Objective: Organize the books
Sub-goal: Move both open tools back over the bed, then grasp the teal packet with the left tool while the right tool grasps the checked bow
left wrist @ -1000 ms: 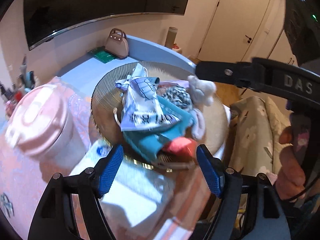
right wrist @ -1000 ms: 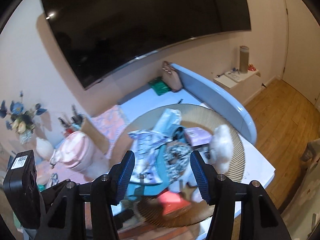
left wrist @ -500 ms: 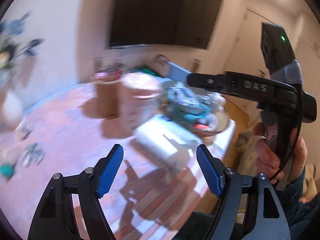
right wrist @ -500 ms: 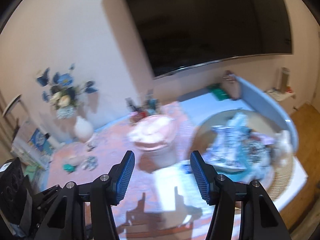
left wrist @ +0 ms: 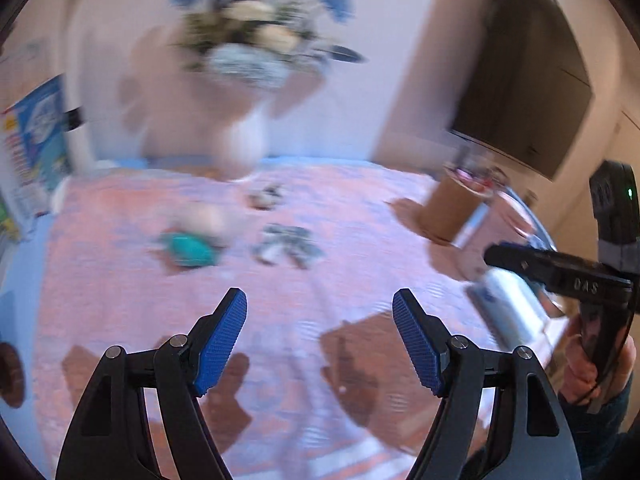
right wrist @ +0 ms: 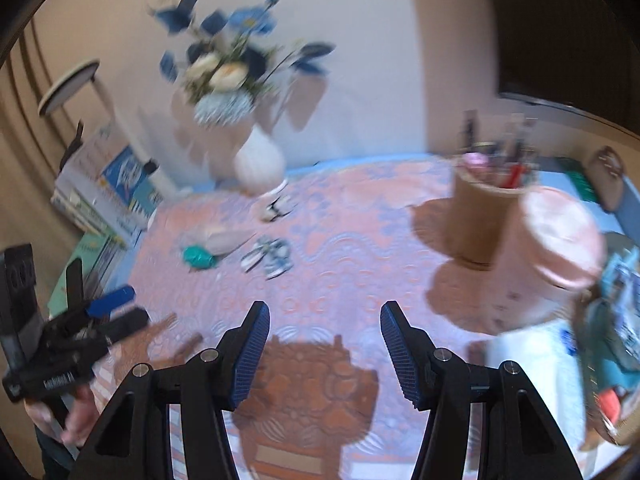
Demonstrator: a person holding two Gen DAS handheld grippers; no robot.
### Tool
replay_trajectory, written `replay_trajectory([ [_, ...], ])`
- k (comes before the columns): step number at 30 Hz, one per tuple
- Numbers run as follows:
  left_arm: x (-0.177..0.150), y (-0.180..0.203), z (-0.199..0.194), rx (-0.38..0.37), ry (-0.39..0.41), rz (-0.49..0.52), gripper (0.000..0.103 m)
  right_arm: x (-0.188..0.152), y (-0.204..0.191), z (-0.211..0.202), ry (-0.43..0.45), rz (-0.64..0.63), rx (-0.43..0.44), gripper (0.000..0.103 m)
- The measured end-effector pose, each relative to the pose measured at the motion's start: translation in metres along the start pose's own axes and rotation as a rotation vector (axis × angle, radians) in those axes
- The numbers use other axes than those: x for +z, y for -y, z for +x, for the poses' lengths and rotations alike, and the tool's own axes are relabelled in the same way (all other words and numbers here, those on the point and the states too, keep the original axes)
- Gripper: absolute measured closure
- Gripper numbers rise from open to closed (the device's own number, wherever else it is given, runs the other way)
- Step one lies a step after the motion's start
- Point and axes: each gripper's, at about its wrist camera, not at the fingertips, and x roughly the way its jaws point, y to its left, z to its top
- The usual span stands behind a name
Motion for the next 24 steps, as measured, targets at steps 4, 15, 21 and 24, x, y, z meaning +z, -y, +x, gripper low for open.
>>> replay_trajectory([
  [4, 0.007, -0.034, 0.014, 0.042, -0.036, -0.031, 0.029, 0.017, -0.015, 0.043, -0.085, 0.038, 0.178, 0.047],
  [15, 0.021, -0.107, 0.094, 0.187, -0.110, -0.093, 0.030, 0.046, -0.057, 0.151, -0.106, -0.096, 0.001, 0.047],
  [21, 0.026, -0.122, 0.124, 0.127, -0.099, -0.158, 0.032, 0.049, -0.056, 0.190, -0.090, -0.117, 0.001, 0.047],
  [24, 0.026, -0.125, 0.132, 0.122, -0.103, -0.162, 0.037, 0.052, -0.060, 0.206, -0.104, -0.126, -0.002, 0.047],
])
